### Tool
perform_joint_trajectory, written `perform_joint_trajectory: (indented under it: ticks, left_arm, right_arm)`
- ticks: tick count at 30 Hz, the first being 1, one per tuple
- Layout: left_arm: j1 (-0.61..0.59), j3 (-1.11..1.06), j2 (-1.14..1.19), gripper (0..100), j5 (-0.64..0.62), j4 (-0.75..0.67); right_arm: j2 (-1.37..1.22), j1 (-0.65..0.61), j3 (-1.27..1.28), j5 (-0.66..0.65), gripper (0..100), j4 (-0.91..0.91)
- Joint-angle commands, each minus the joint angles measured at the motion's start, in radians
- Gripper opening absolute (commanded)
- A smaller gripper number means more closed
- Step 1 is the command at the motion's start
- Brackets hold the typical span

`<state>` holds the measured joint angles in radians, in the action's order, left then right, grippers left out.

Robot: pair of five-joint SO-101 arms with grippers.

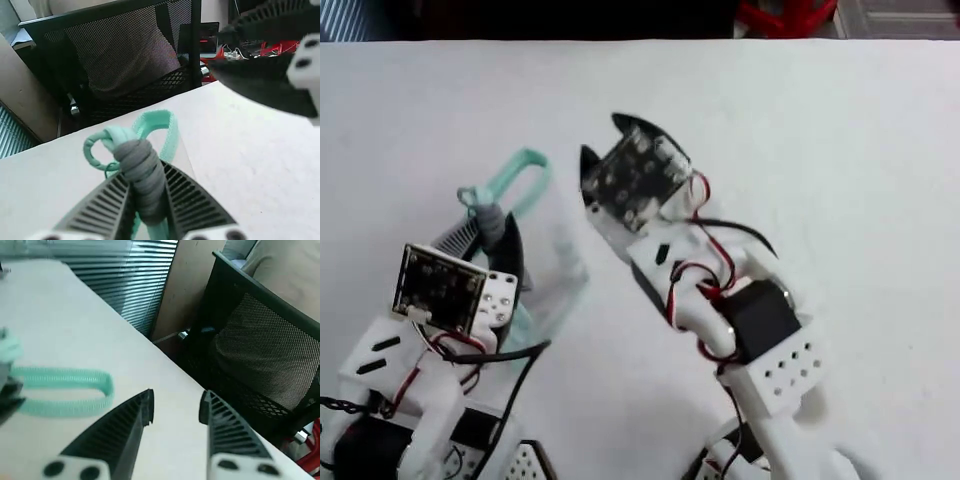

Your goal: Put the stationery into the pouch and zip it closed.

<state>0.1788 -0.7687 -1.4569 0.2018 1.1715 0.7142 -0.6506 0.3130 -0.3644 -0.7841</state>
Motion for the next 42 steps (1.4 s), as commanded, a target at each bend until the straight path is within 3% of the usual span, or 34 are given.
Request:
perform_joint_trajectory:
  ticks: [1,4,12,18,29,38,42]
  left_arm:
    - [0.002,0.003,-0.002,2,-0.002,0.029]
    - [0.002,0.002,-0.002,2,0.002,0.035]
    - [0.002,0.003,-0.002,2,-0.003,0.038]
    - [0.002,0.003,-0.004,2,-0.003,0.074]
    - [0.004,0.009,-0.004,2,-0.003,0.069]
    - [0.004,0.003,-0.004,2,-0.003,0.069]
    - [0.004,0.003,-0.004,2,-0.003,0.069]
  right_arm:
    - [-0.088,-0.004,-0.296,0.169,24.5,-0.140]
    - [-0.237,-0.004,-0.502,0.325,25.5,-0.260]
    - [-0.654,-0.117,-1.125,0.535,21.0,-0.650]
    - [-0.883,-0.142,-1.435,0.578,21.4,-0.868]
    - [-1.052,-0.033,-1.470,0.575,21.1,-0.934]
    - [-0.898,-0.101,-1.275,0.476,13.2,-0.934]
    - [-0.820,-0.104,-1.260,0.480,17.2,-0.932]
